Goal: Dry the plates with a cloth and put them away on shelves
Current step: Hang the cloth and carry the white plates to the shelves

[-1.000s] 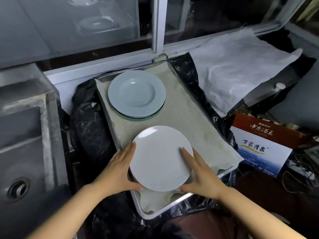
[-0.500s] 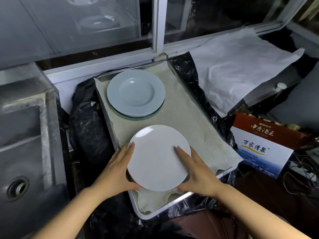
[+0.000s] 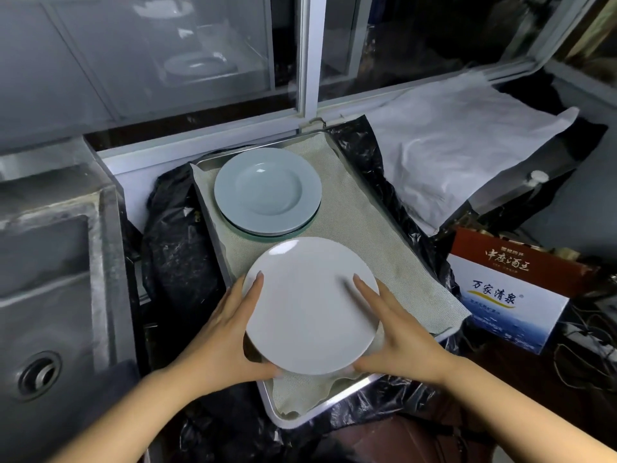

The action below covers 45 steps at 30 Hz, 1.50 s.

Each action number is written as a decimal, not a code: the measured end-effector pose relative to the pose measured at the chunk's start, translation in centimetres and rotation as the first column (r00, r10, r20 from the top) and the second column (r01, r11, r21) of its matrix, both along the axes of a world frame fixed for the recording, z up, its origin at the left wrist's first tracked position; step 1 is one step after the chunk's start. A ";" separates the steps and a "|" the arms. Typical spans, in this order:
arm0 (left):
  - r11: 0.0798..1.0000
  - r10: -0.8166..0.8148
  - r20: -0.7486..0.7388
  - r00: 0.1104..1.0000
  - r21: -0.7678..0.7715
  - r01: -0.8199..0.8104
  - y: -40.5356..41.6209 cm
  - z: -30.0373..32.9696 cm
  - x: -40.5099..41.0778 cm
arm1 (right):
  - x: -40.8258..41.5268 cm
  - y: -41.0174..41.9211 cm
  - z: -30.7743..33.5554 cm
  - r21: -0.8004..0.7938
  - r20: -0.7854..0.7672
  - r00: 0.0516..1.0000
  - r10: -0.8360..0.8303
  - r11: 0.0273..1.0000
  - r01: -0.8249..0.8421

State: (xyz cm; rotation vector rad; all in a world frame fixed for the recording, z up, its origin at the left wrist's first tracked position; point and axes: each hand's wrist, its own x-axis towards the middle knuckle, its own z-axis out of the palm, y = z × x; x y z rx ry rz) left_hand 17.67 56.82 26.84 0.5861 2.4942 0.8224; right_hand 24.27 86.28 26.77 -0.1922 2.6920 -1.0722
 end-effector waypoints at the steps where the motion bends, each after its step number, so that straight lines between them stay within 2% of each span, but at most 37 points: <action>1: 1.000 0.001 -0.019 1.000 0.017 -0.001 -0.2 0.7 0.1 | 0.3 -0.3 0.5 -0.014 -0.007 1.000 -0.010 1.000 0.010; 7: 1.000 -0.015 -0.097 0.995 0.025 0.018 -2.4 4.0 1.5 | 2.4 -2.8 3.1 -0.037 -0.082 0.995 -0.059 0.998 0.056; 16: 0.993 0.024 -0.153 0.988 0.119 -0.006 -10.5 8.1 6.0 | 6.3 -10.8 8.7 -0.025 -0.204 0.979 0.014 1.000 -0.019; 20: 0.987 0.112 -0.127 0.986 0.126 -0.096 -16.2 9.8 9.5 | 7.5 -16.1 9.9 -0.037 -0.199 0.977 0.077 0.996 -0.086; 26: 0.944 0.324 -0.193 0.926 0.138 -0.301 -24.6 11.3 16.0 | 7.5 -24.3 10.6 -0.024 -0.221 0.932 0.287 0.954 -0.300; 30: 0.873 0.488 -0.264 0.832 0.139 -0.468 -28.8 12.2 21.2 | 7.3 -29.6 11.3 -0.045 -0.235 0.849 0.473 0.868 -0.495; 33: 0.779 0.624 -0.274 0.732 0.142 -0.611 -30.6 12.2 26.2 | 7.0 -33.0 11.4 -0.019 -0.251 0.742 0.621 0.764 -0.645; 39: 0.500 0.841 -0.311 0.443 0.131 -0.856 -30.3 12.0 37.5 | 8.7 -39.2 12.3 -0.031 -0.234 0.448 0.863 0.453 -0.891; 42: 0.356 0.895 -0.327 0.303 0.114 -0.928 -29.1 12.2 43.4 | 11.1 -42.5 11.8 -0.009 -0.233 0.282 0.931 0.288 -0.958; 45: 0.195 0.929 -0.340 0.148 0.107 -0.975 -27.7 12.4 49.1 | 14.4 -46.0 11.7 -0.014 -0.202 0.155 0.967 0.156 -0.988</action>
